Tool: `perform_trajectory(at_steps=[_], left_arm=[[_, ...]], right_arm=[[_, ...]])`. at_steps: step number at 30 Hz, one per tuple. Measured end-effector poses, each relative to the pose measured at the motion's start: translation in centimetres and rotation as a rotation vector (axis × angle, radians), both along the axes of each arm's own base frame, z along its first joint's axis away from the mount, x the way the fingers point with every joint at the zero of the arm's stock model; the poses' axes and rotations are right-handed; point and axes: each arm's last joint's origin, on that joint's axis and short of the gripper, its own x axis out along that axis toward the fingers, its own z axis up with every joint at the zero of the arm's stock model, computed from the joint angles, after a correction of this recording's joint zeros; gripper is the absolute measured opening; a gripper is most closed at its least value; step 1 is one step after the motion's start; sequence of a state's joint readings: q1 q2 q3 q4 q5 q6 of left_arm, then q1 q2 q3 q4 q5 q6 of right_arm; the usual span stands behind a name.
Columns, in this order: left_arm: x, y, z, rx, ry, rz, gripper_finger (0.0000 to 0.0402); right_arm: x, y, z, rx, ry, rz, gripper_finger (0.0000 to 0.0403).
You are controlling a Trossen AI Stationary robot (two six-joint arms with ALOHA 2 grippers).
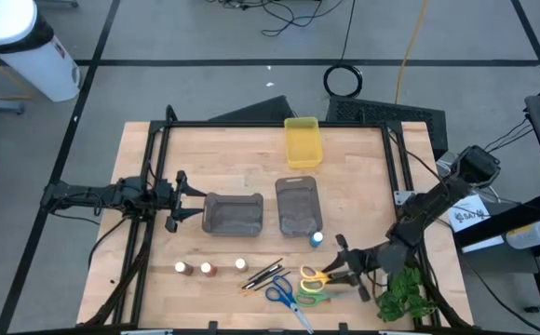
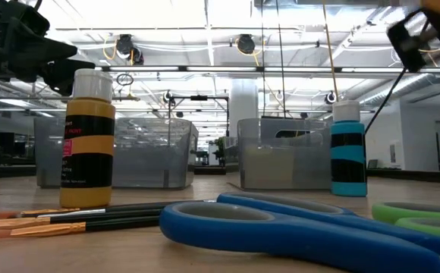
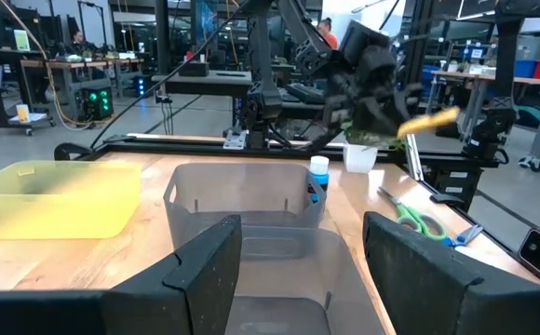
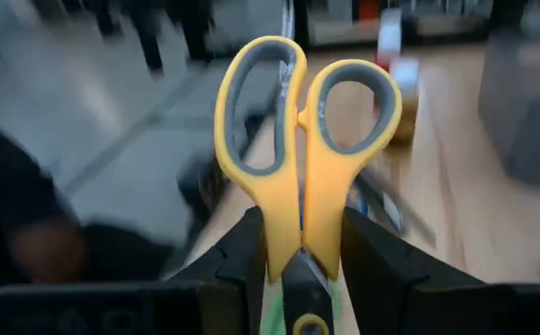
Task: Pick & Place Paint Supplies
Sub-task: Put the yellow scissors into the right black bin
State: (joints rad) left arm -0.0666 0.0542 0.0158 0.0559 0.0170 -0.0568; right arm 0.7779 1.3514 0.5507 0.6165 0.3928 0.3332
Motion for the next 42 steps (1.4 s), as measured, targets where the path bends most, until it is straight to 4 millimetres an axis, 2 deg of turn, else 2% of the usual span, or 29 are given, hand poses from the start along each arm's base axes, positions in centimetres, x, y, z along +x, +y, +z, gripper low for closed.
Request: perform_trajectory(at_steps=[4, 8, 15, 20, 23, 26, 29, 33, 37, 42], left_arm=[[0.0, 0.0, 0.0, 0.000, 0.000, 0.000, 0.0237], [0.0, 0.0, 0.0, 0.000, 0.000, 0.000, 0.0237], [0.0, 0.0, 0.0, 0.000, 0.000, 0.000, 0.0237], [0.0, 0.0, 0.0, 0.000, 0.000, 0.000, 0.0237], [0.0, 0.0, 0.0, 0.000, 0.000, 0.000, 0.0237], [0.0, 0.0, 0.0, 0.000, 0.000, 0.000, 0.0237], [0.0, 0.0, 0.0, 0.000, 0.000, 0.000, 0.0237], [0.0, 0.0, 0.0, 0.000, 0.000, 0.000, 0.0237], [0.0, 0.0, 0.0, 0.000, 0.000, 0.000, 0.0237], [0.0, 0.0, 0.0, 0.000, 0.000, 0.000, 0.0237]], right_arm=[[1.1, -0.9, 1.7, 0.030, -0.168, -0.037, 0.0104], [2.4, -2.5, 3.0, 0.028, -0.298, -0.114, 0.0103], [4.5, -6.2, 3.5, 0.005, -0.349, -0.275, 0.0102], [6.0, -8.5, 2.7, -0.008, -0.350, -0.377, 0.0102], [6.8, -9.7, 2.4, 0.062, -0.369, -0.429, 0.0101], [7.5, -10.4, 1.7, 0.123, -0.362, -0.410, 0.0102], [8.0, -11.1, 1.1, 0.094, -0.359, -0.432, 0.0108], [8.3, -12.3, 0.1, 0.039, -0.296, -0.589, 0.0097], [8.3, -12.8, -0.8, -0.017, -0.216, -0.711, 0.0097], [8.1, -12.4, -1.7, -0.002, -0.136, -0.745, 0.0097]])
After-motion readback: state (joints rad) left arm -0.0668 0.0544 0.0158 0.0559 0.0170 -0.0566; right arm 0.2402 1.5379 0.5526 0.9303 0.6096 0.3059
